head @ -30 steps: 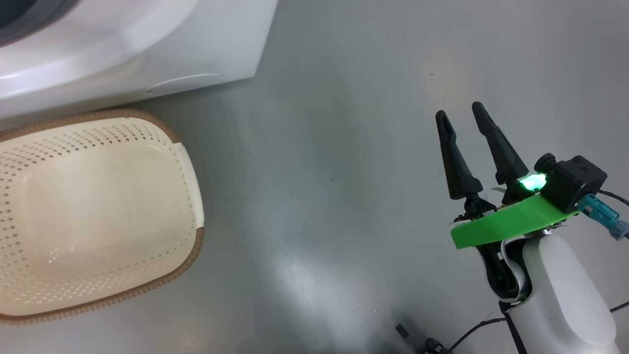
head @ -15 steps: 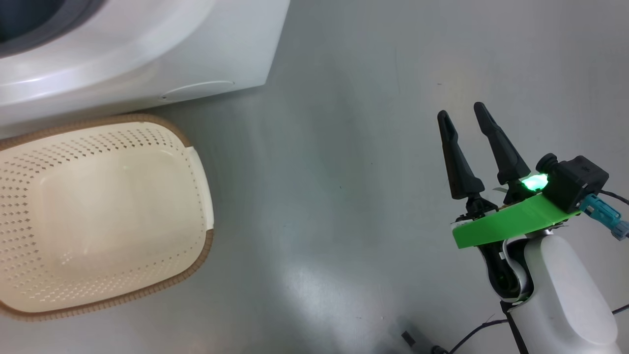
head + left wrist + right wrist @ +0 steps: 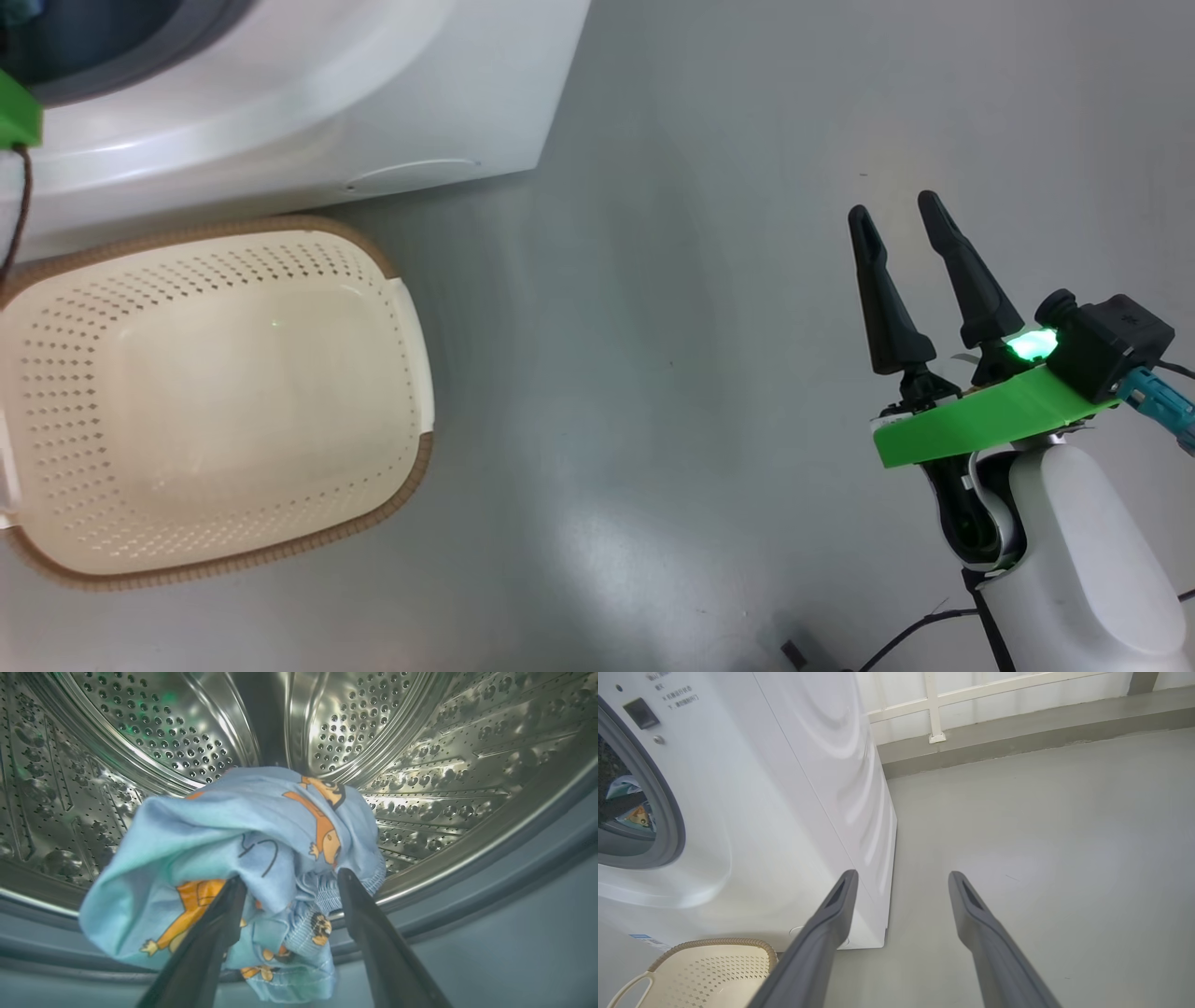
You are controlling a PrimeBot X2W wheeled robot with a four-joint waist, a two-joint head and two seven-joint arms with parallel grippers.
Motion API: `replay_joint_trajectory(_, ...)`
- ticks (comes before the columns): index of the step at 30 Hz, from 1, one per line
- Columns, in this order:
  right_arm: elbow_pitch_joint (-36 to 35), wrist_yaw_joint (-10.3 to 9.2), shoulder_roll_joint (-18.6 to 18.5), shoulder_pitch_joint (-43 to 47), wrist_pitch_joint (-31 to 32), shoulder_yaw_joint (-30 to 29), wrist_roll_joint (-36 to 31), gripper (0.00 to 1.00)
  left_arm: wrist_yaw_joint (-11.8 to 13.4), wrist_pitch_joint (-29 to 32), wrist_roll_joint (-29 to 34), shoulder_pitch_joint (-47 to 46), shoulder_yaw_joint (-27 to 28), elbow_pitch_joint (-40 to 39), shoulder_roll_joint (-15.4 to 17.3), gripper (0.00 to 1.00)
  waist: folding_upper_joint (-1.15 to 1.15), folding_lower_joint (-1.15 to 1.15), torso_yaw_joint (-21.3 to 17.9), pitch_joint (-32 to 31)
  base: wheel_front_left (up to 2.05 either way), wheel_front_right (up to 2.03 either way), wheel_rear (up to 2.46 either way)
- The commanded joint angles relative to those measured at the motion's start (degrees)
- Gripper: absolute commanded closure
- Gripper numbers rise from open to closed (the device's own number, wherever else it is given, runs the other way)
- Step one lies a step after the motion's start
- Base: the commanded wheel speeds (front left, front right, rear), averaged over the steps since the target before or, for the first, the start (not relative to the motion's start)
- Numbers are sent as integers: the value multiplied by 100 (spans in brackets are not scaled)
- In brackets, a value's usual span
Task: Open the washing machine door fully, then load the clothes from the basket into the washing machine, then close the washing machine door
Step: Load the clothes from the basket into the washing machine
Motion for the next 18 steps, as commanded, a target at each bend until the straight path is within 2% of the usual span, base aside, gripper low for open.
replay_joint_trajectory(1, -142, 48, -44, 201, -28, 51, 24, 0, -8, -35, -59, 100, 70, -176, 297, 0, 0, 0, 27, -6, 0, 0, 0)
replay_joint_trajectory(9, -141, 48, -114, 241, -28, -18, 17, 0, -8, -36, -88, 750, 389, -949, 280, 0, 0, 0, 152, -88, 0, 0, 0)
replay_joint_trajectory(18, -121, 48, -243, 381, -28, -106, -10, 0, -9, -36, 193, 1901, 1093, -1926, 13, 0, 0, 0, 307, -380, 0, 0, 0)
